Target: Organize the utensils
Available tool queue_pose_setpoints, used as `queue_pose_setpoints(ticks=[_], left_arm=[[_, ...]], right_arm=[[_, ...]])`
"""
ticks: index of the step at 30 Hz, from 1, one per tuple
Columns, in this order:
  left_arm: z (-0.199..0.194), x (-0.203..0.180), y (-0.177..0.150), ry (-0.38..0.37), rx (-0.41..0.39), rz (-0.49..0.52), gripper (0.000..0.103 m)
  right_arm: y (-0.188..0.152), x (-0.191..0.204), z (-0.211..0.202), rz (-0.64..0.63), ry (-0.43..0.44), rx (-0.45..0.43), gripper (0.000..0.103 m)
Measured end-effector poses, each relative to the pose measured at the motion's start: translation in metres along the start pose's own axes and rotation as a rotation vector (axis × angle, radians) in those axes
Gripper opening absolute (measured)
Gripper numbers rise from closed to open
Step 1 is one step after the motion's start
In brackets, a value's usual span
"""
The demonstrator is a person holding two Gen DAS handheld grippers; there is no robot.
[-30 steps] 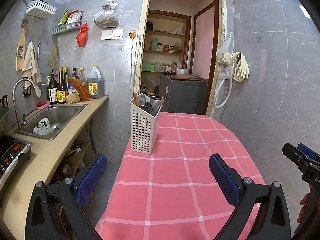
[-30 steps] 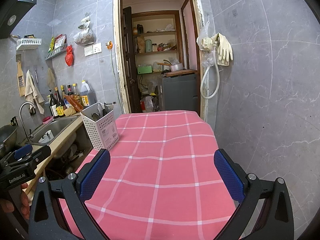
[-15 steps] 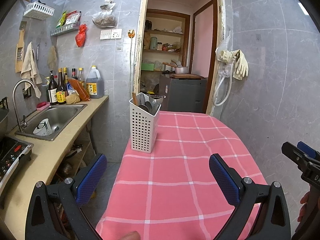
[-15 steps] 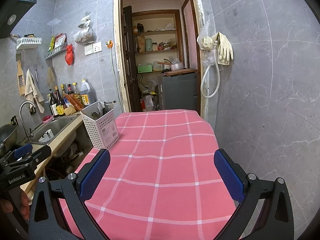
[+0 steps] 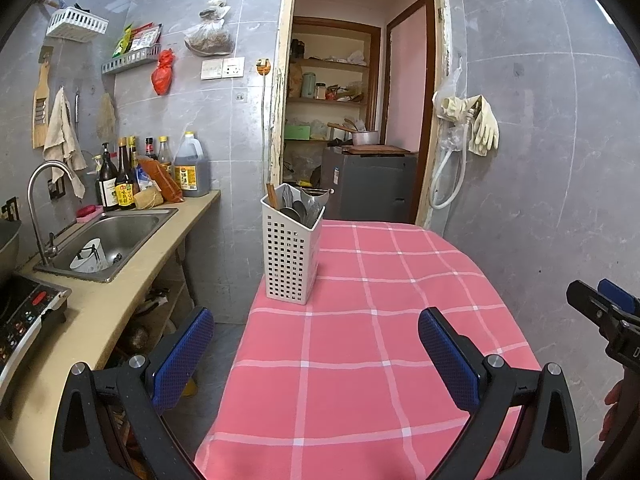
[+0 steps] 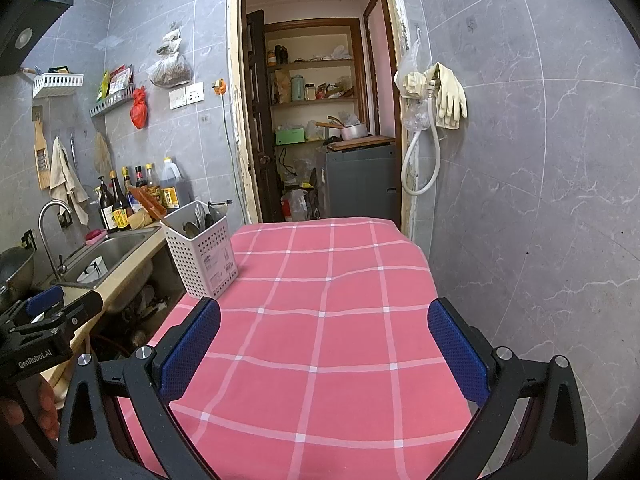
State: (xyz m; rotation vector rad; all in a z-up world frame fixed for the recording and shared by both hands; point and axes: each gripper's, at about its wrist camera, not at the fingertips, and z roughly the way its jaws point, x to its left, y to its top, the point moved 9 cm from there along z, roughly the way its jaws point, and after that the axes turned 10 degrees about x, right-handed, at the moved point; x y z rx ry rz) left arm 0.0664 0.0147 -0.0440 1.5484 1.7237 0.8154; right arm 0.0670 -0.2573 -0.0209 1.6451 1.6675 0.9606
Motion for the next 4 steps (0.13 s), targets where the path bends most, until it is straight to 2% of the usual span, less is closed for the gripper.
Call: queue_pose_setpoints(ticks=[4], left_arm=[[-0.0002,0.002,-0.0009,0.0,0.0,0.003,0.103]], right_arm=[[0.0008,-0.0004,0.0002,0.0,0.0,0.0,0.102]])
